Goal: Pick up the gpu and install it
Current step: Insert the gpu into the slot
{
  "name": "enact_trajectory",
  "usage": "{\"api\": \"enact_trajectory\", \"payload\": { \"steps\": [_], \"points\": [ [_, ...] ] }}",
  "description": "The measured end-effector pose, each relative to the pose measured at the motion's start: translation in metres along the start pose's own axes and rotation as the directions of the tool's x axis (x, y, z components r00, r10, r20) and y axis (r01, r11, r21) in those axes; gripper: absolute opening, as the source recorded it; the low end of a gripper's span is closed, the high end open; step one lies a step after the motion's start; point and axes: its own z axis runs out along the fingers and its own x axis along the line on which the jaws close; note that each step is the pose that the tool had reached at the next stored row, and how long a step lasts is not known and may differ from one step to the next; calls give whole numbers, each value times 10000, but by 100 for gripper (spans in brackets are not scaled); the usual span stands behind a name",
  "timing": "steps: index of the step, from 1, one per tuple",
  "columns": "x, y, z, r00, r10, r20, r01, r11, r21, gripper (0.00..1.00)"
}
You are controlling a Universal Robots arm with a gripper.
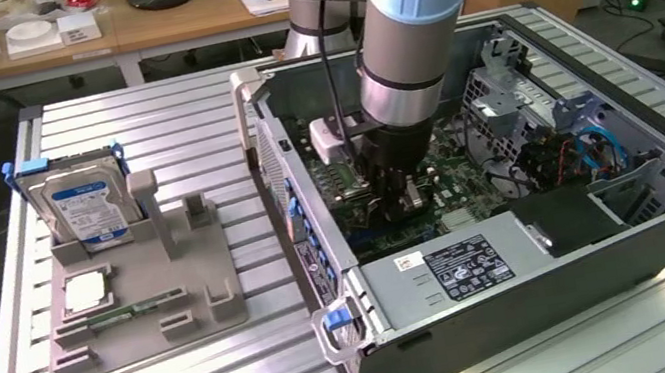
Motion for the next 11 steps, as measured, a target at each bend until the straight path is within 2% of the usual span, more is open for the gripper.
{"api": "enact_trajectory", "payload": {
  "steps": [2,3,7,11],
  "points": [
    [1,-1,-4,10000,0,-18,0,10000,5,28],
    [3,-3,-10,10000,-5,-26,5,10000,1,35],
    [3,-3,-39,10000,-5,-28,5,10000,-1,35],
    [0,-3,-126,10000,-7,-27,7,10000,4,35]
  ]
}}
